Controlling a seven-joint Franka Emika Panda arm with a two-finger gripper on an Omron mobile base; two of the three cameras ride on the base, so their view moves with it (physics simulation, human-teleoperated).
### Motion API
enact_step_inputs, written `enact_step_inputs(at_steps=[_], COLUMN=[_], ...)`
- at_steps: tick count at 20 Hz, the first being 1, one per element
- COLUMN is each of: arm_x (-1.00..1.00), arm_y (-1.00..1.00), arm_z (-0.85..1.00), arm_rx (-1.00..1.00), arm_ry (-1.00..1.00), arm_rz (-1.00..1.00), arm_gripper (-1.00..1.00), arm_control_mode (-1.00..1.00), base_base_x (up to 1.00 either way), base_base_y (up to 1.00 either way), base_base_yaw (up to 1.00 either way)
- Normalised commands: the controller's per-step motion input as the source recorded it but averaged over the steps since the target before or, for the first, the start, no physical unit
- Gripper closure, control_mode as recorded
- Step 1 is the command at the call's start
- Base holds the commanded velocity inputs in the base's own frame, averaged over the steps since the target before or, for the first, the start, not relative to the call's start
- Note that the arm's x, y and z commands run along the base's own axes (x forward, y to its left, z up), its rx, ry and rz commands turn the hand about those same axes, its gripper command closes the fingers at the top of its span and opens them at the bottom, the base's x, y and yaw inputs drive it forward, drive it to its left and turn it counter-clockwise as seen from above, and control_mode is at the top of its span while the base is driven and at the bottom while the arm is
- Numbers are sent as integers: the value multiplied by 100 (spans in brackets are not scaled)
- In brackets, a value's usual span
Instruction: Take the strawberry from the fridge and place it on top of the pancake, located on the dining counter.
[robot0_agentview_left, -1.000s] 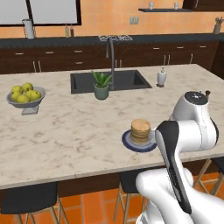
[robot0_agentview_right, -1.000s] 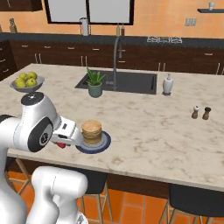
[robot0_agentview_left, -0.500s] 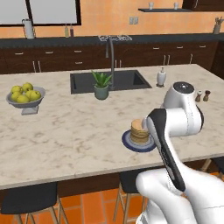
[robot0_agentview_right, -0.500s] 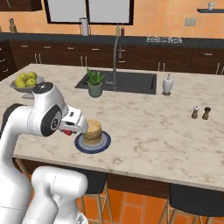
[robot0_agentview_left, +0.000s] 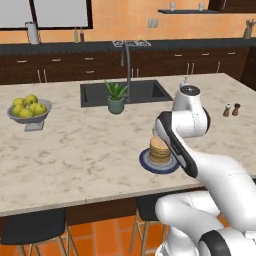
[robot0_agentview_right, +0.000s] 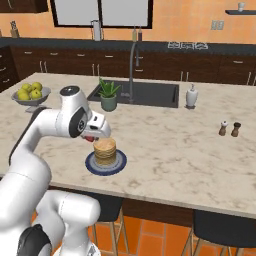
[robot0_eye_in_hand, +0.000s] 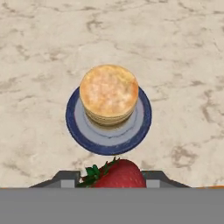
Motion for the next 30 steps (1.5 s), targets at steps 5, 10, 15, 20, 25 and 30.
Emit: enact_step_inputs(at_steps=[5,10,15,20,25,30], arm_x=[100,86,26,0,3,-10], arm_y=[-1,-4,-20,-5,13,3], arm_z=[-61,-51,-19,-29,-11,0], arm_rx=[0,0,0,0,0,0], arm_ry=[11,4,0,0,0,0], arm_rz=[1,2,0,0,0,0], arm_gripper=[100,100,100,100,100,100], arm_control_mode=[-100,-100,-100,-100,-100,-100], base_base_x=[0,0,0,0,0,0], base_base_y=[0,0,0,0,0,0], base_base_yaw=[0,0,0,0,0,0])
